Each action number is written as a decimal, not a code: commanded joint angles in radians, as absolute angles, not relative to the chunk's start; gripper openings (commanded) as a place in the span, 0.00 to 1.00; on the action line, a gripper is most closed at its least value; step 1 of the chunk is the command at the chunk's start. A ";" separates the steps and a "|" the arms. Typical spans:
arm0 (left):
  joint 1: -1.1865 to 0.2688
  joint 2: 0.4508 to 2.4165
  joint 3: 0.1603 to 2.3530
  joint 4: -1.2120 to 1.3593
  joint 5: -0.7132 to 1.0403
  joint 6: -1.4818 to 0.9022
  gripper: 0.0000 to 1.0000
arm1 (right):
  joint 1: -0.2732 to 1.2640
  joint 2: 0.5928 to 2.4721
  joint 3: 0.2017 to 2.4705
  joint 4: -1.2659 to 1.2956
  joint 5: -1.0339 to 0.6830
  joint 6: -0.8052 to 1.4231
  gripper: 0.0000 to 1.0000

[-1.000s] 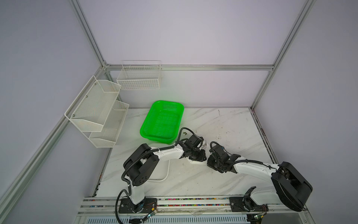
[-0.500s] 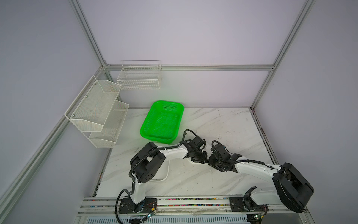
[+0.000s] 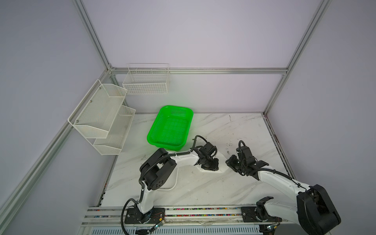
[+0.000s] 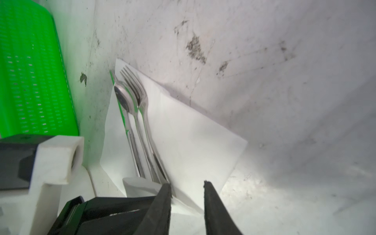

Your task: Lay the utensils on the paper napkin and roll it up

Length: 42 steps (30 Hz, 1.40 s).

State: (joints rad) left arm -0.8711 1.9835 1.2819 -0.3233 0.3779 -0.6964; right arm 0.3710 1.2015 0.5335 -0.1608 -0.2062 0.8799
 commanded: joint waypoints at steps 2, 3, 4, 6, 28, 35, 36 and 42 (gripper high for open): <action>-0.871 1.977 1.348 -0.319 0.377 -0.703 0.16 | 0.271 1.246 0.499 -0.103 -0.360 0.795 0.34; -0.871 1.979 1.348 -0.318 0.378 -0.703 0.16 | 0.257 1.258 0.500 -0.104 -0.359 0.786 0.35; -0.872 1.981 1.349 -0.319 0.379 -0.703 0.16 | 0.250 1.267 0.501 -0.104 -0.354 0.776 0.35; -0.871 1.982 1.348 -0.319 0.383 -0.701 0.16 | 0.242 1.289 0.503 -0.104 -0.342 0.757 0.35; -0.871 1.986 1.344 -0.325 0.383 -0.697 0.15 | 0.242 1.450 0.547 -0.084 -0.366 0.587 0.41; -0.871 1.984 1.343 -0.325 0.378 -0.699 0.15 | 0.243 1.462 0.494 -0.026 -0.490 0.588 0.42; -0.871 1.983 1.341 -0.325 0.378 -0.698 0.15 | 0.243 1.455 0.485 -0.006 -0.521 0.598 0.43; -0.871 1.980 1.339 -0.327 0.377 -0.699 0.15 | 0.243 1.407 0.441 0.100 -0.656 0.653 0.45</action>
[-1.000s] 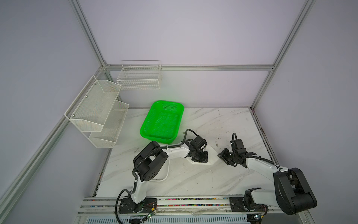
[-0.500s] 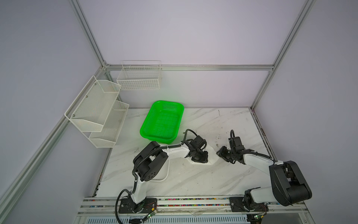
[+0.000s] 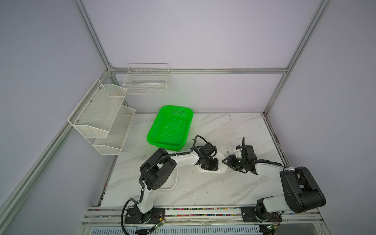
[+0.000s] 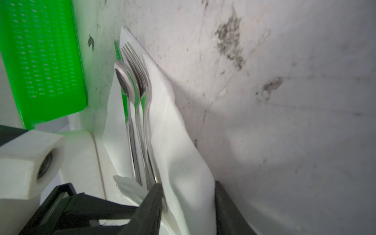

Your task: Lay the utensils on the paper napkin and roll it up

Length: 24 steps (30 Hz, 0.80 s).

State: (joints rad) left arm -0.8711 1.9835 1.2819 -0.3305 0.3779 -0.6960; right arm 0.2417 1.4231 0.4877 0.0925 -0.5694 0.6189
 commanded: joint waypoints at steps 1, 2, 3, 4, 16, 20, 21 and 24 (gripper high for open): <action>-0.871 1.980 1.338 -0.327 0.376 -0.699 0.15 | 0.243 1.404 0.431 0.123 -0.672 0.668 0.46; -0.871 1.980 1.337 -0.327 0.374 -0.699 0.15 | 0.243 1.403 0.426 0.142 -0.681 0.681 0.46; -0.871 1.977 1.336 -0.327 0.373 -0.699 0.15 | 0.243 1.403 0.424 0.157 -0.685 0.691 0.46; -0.871 1.979 1.336 -0.327 0.376 -0.699 0.15 | 0.242 1.405 0.423 0.167 -0.686 0.698 0.47; -0.872 1.971 1.328 -0.333 0.368 -0.697 0.14 | 0.242 1.393 0.424 0.368 -0.663 0.871 0.47; -0.871 1.970 1.330 -0.334 0.371 -0.696 0.14 | 0.242 1.379 0.415 0.359 -0.648 0.868 0.47; -0.871 1.970 1.328 -0.334 0.370 -0.696 0.14 | 0.241 1.351 0.404 0.361 -0.639 0.869 0.47; -0.869 1.971 1.325 -0.332 0.367 -0.697 0.14 | 0.243 1.305 0.387 0.344 -0.625 0.851 0.48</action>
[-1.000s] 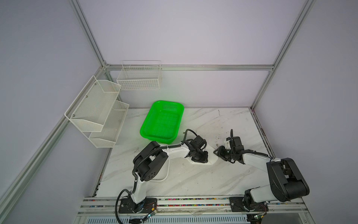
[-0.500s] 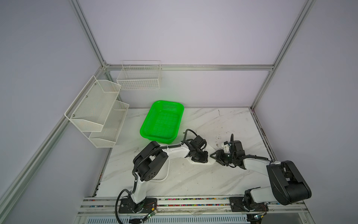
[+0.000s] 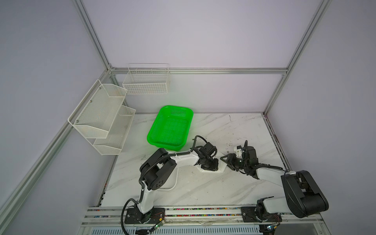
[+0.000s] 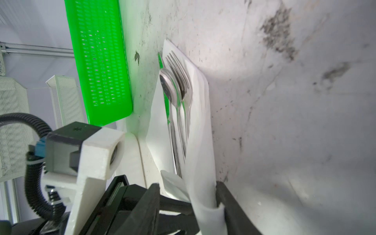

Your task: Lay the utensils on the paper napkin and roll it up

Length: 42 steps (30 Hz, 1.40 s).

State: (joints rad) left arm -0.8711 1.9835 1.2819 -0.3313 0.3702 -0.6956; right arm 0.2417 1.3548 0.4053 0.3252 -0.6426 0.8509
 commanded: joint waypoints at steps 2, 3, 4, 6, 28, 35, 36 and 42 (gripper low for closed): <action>-0.870 1.974 1.327 -0.331 0.367 -0.698 0.14 | 0.243 1.292 0.385 0.313 -0.637 0.818 0.48; -0.870 1.976 1.327 -0.331 0.369 -0.699 0.14 | 0.242 1.290 0.383 0.296 -0.640 0.805 0.48; -0.871 1.978 1.328 -0.331 0.369 -0.698 0.14 | 0.244 1.287 0.376 0.290 -0.641 0.802 0.48; -0.870 1.980 1.330 -0.331 0.370 -0.698 0.14 | 0.243 1.294 0.356 0.317 -0.659 0.809 0.48; -0.869 1.983 1.330 -0.335 0.366 -0.701 0.14 | 0.290 1.287 0.267 0.468 -0.633 0.986 0.49; -0.870 1.985 1.331 -0.334 0.371 -0.701 0.14 | 0.290 1.345 0.321 0.477 -0.552 0.924 0.49; -0.869 1.986 1.330 -0.334 0.370 -0.701 0.14 | 0.290 1.358 0.339 0.474 -0.548 0.910 0.48; -0.869 1.988 1.330 -0.335 0.376 -0.698 0.07 | 0.290 1.411 0.379 0.435 -0.525 0.884 0.40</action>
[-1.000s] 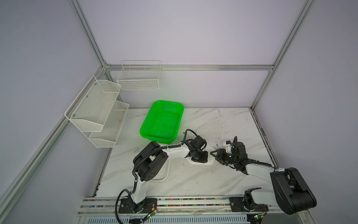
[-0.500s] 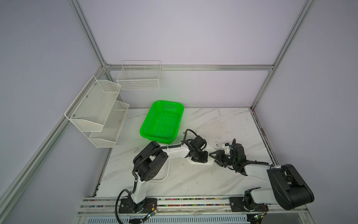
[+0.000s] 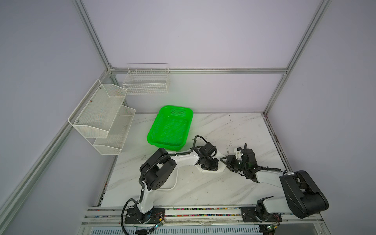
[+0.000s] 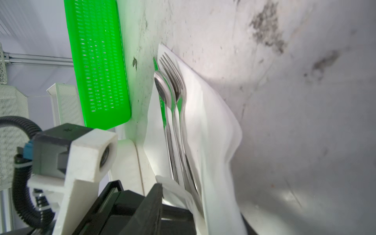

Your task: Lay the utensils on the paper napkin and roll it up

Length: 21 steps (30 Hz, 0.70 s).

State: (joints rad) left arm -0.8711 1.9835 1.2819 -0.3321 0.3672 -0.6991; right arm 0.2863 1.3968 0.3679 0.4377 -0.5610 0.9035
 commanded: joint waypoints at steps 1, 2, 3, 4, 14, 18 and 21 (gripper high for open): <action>-0.870 1.989 1.330 -0.337 0.377 -0.698 0.06 | 0.290 1.410 0.376 0.436 -0.525 0.889 0.39; -0.870 1.993 1.331 -0.341 0.375 -0.698 0.06 | 0.289 1.406 0.373 0.433 -0.525 0.891 0.38; -0.869 1.994 1.331 -0.344 0.375 -0.698 0.05 | 0.290 1.403 0.371 0.427 -0.525 0.888 0.37; -0.870 1.995 1.331 -0.347 0.372 -0.699 0.05 | 0.290 1.398 0.374 0.417 -0.524 0.887 0.35; -0.868 2.020 1.347 -0.371 0.347 -0.699 0.05 | 0.291 1.311 0.393 0.363 -0.550 0.880 0.17; -0.870 2.019 1.351 -0.370 0.345 -0.703 0.05 | 0.323 1.292 0.399 0.356 -0.537 0.891 0.24; -0.870 2.015 1.348 -0.370 0.338 -0.704 0.05 | 0.363 1.301 0.423 0.330 -0.508 0.881 0.26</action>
State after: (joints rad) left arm -0.8711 2.0048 1.2850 -0.3489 0.3630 -0.6964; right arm 0.3321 1.3090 0.3870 0.3645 -0.5346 0.8852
